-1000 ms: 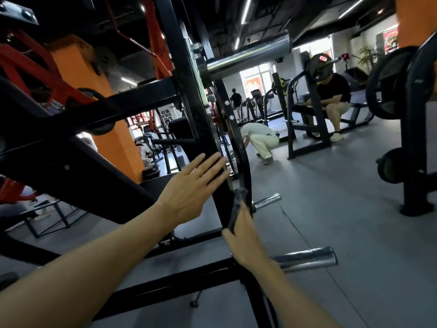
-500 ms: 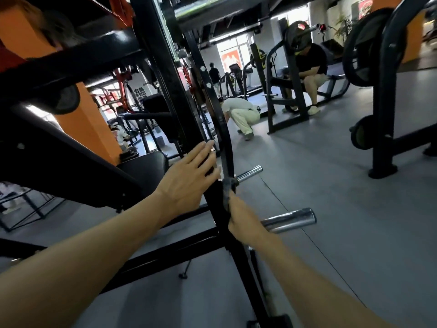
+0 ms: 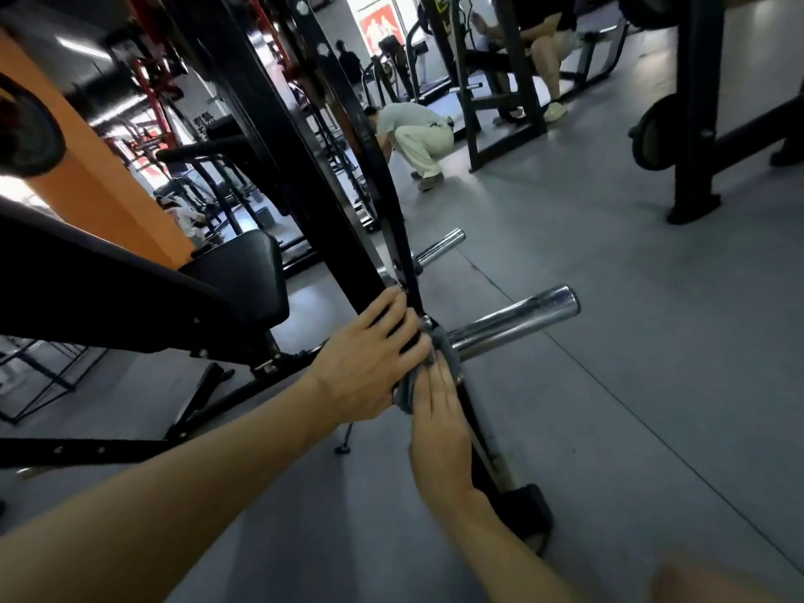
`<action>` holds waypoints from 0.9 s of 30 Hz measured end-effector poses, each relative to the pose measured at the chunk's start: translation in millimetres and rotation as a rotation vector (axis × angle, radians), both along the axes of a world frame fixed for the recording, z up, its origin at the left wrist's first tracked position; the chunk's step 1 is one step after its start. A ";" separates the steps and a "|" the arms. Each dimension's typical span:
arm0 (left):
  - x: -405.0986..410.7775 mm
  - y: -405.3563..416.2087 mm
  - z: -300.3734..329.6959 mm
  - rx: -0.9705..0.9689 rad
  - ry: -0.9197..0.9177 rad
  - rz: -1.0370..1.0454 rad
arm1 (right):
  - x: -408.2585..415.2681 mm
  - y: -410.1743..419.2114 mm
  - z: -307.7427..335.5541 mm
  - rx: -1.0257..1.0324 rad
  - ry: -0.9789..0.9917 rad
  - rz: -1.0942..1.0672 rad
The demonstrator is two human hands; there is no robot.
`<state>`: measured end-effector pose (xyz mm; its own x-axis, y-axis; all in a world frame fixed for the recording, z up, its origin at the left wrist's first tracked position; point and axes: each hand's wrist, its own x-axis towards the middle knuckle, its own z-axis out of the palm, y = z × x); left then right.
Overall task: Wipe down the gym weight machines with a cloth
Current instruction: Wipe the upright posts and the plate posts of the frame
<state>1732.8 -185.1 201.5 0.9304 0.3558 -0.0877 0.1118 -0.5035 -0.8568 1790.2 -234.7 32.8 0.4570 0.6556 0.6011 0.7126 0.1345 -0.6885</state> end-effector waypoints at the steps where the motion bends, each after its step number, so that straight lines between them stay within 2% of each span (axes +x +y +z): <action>1: 0.1 0.3 -1.7 -0.001 0.014 0.004 | -6.5 -6.0 -10.0 -0.020 0.001 0.003; 6: -0.6 6.3 -1.9 0.004 0.043 0.024 | -33.7 -22.7 -59.7 -0.227 0.279 0.003; 10: -0.1 7.5 -4.1 0.009 0.012 -0.004 | -38.9 -10.7 -33.3 -0.070 0.578 -0.048; 13: -9.1 11.9 -21.7 0.066 0.110 -0.086 | -36.9 -8.5 -28.3 0.009 0.588 -0.063; 15: -18.9 16.3 -40.2 0.137 0.232 -0.133 | -36.2 -5.0 -58.5 -0.006 0.537 -0.056; 16: -21.6 17.1 -49.1 0.165 0.264 -0.158 | -34.0 -3.6 -81.6 -0.047 0.535 -0.055; 19: -19.6 11.1 -79.5 0.194 0.404 -0.196 | -15.1 0.9 -152.7 -0.259 0.692 0.006; 22: -6.8 10.9 -116.0 0.141 0.474 -0.212 | 10.0 11.9 -209.0 -0.392 0.679 0.083; 24: 3.5 14.1 -131.8 0.052 0.502 -0.186 | 16.2 19.7 -210.2 -0.349 0.669 0.135; 27: 19.5 17.7 -142.4 -0.010 0.479 -0.211 | 12.3 16.1 -162.9 -0.163 0.665 0.237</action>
<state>1752.3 -167.4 59.2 0.8367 0.1621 -0.5231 -0.3959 -0.4809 -0.7823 1802.5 -218.6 -130.1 0.5262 0.8402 0.1311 0.1001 0.0919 -0.9907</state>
